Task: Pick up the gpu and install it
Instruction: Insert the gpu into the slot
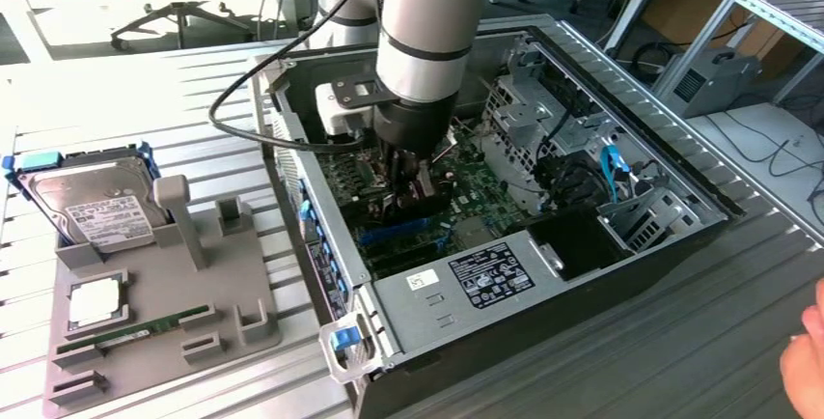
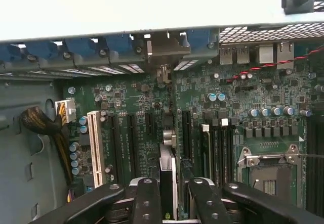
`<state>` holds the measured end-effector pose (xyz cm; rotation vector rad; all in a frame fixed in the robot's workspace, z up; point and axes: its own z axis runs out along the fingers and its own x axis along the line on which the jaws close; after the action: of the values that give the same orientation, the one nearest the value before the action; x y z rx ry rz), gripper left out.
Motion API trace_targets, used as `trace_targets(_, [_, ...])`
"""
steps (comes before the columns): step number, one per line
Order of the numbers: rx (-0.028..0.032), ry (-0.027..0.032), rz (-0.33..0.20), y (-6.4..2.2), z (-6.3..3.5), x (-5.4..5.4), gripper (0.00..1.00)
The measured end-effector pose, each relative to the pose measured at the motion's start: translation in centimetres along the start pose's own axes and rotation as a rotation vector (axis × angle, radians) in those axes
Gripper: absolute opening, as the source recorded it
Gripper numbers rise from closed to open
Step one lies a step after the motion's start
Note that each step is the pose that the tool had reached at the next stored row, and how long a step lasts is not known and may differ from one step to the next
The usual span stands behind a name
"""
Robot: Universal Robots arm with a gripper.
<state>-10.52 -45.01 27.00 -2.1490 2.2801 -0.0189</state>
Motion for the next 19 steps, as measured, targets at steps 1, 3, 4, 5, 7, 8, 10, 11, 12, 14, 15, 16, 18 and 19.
trace_targets(1, [-0.018, -0.0007, 0.0, 0.01, 0.17, 0.02, 0.27])
trace_targets(3, [-0.0194, -0.0038, 0.0, -0.28, 1.01, 0.15, 0.27])
trace_targets(4, [-0.0192, -0.0042, 0.0, -0.29, 1.1, 0.15, 0.27])
trace_targets(5, [-0.0189, -0.0048, 0.0, -0.3, 1.03, 0.16, 0.27])
trace_targets(7, [-0.0188, -0.0048, 0.0, -0.3, 0.92, 0.16, 0.27])
trace_targets(8, [-0.0192, -0.0042, 0.0, -0.3, 0.89, 0.16, 0.27])
trace_targets(10, [-0.0192, -0.0042, 0.0, -0.3, 0.89, 0.16, 0.27])
trace_targets(11, [-0.0192, -0.0042, 0.0, -0.3, 0.89, 0.16, 0.27])
trace_targets(12, [-0.0193, -0.0042, 0.0, -0.3, 0.89, 0.16, 0.27])
trace_targets(14, [-0.0192, -0.0043, -0.003, -0.3, 0.89, 0.16, 0.27])
trace_targets(15, [-0.0192, -0.0043, -0.003, -0.3, 0.89, 0.16, 0.27])
trace_targets(16, [-0.0192, -0.0043, -0.003, -0.3, 0.89, 0.16, 0.27])
trace_targets(18, [-0.0193, -0.0042, -0.003, -0.3, 0.87, 0.17, 0.27])
trace_targets(19, [-0.0193, -0.0041, -0.002, -0.3, 0.81, 0.17, 0.27])
